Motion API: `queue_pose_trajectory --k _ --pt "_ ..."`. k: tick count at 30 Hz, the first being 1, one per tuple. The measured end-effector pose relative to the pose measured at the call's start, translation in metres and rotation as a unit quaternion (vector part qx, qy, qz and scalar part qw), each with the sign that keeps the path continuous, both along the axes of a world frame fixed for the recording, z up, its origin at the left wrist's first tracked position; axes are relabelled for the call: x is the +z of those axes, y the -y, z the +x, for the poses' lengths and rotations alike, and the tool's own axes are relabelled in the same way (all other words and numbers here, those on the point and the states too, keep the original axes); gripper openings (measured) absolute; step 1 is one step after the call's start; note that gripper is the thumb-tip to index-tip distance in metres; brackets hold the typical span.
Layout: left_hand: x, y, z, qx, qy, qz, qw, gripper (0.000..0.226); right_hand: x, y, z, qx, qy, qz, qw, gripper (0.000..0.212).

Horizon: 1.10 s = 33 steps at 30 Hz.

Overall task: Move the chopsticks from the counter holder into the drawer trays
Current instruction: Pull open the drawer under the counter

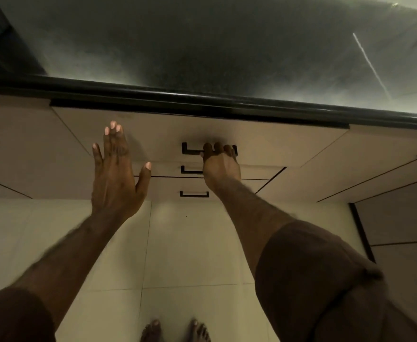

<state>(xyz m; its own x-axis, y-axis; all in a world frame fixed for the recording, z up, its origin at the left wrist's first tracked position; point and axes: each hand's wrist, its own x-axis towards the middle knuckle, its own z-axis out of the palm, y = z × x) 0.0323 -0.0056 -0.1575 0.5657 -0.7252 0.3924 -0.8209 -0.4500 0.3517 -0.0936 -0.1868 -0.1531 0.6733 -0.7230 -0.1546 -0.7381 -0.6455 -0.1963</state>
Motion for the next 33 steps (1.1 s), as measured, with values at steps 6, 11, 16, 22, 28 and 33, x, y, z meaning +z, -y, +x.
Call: queue_pose_trajectory --k 6,11,16,22,28,33 --pt "0.01 -0.026 -0.015 -0.027 0.026 -0.036 0.999 0.081 0.003 -0.042 -0.033 0.009 -0.027 0.015 0.999 0.039" --pt "0.015 -0.058 -0.039 -0.06 0.038 -0.027 0.997 0.08 0.001 -0.088 -0.072 0.008 -0.035 0.021 0.999 0.048" --pt "0.016 -0.091 -0.07 -0.067 0.033 -0.021 0.997 0.079 0.001 -0.124 -0.102 0.004 -0.033 0.031 0.999 0.044" --pt "0.022 -0.129 -0.108 -0.056 0.042 0.013 0.997 0.078 0.004 -0.167 -0.139 0.006 -0.02 0.037 0.999 0.04" --pt "0.035 -0.167 -0.152 -0.047 0.034 0.059 0.997 0.078 0.014 -0.216 -0.181 0.0 -0.025 0.067 0.997 0.035" --pt "0.042 -0.192 -0.18 -0.052 0.033 0.08 0.995 0.079 0.014 -0.254 -0.213 -0.005 -0.029 0.084 0.996 0.039"
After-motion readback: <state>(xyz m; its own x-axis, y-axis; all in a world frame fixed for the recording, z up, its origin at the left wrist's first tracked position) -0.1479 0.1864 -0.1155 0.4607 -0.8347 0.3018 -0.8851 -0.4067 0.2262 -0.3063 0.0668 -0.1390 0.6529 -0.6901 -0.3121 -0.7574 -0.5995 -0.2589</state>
